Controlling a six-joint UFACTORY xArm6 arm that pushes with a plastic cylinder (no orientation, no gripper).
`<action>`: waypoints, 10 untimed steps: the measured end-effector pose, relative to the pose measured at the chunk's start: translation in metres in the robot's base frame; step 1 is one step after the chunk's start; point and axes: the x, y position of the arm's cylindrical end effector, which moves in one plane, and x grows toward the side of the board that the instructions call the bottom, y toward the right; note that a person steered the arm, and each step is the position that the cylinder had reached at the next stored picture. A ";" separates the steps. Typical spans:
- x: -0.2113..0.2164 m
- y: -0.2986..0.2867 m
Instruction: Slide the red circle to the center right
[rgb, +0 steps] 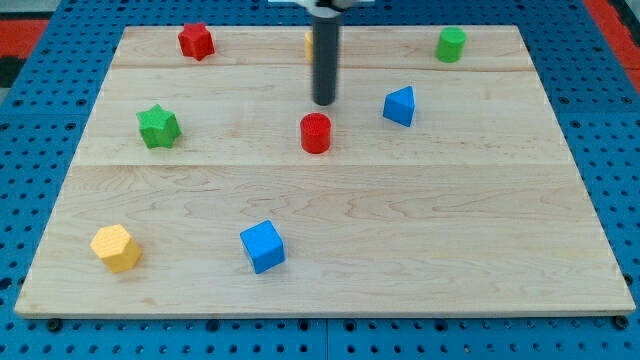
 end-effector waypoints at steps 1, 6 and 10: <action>0.014 -0.051; 0.069 0.022; 0.088 0.142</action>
